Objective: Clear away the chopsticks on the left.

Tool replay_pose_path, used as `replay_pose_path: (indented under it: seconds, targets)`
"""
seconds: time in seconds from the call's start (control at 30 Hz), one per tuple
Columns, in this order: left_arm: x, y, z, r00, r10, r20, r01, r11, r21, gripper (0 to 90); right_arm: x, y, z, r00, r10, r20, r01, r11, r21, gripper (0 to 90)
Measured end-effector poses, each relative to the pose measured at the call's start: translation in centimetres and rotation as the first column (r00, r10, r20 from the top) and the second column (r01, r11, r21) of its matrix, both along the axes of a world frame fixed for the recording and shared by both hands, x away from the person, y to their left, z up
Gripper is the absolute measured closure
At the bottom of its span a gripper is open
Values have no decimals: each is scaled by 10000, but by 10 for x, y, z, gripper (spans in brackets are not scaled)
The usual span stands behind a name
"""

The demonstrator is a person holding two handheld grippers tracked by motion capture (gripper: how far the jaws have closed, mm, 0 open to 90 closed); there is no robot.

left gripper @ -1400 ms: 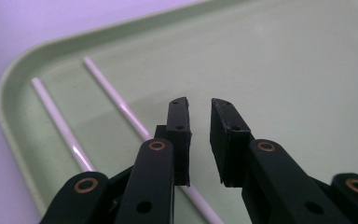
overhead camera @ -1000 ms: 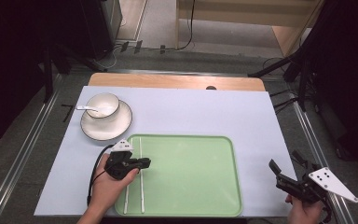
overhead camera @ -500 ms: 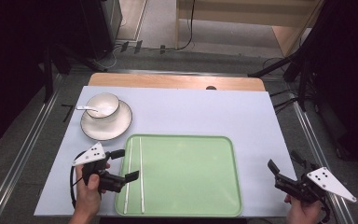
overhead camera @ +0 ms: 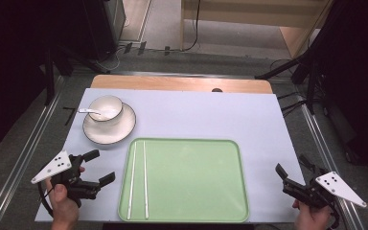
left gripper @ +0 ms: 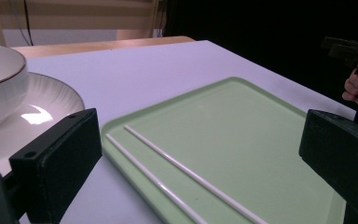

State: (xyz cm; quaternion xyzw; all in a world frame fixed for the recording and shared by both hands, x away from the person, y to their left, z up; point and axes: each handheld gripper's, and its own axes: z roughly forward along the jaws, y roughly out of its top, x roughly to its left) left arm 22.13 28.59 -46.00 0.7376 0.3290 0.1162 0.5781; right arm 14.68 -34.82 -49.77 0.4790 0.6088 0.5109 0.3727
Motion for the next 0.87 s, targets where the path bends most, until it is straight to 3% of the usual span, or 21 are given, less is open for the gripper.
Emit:
replay_pose_path:
  seconds: [0.33, 0.57, 0.87]
  targets:
    - [-10, 35, -2, 9968, 660, 451, -664, 9977, 91, 0, 0, 0, 0, 10000, -9, -15, 9, 10000, -12, 129]
    - [-16, 60, 1, 9890, 1296, 707, -1271, 9911, -383, 0, -1, -2, -1, 10000, -39, -29, 39, 10000, -2, 129]
    - [-12, 67, -4, 9872, 1520, 481, -1491, 9870, -597, 0, 0, -2, -3, 10000, -70, -52, 71, 10000, 31, 129]
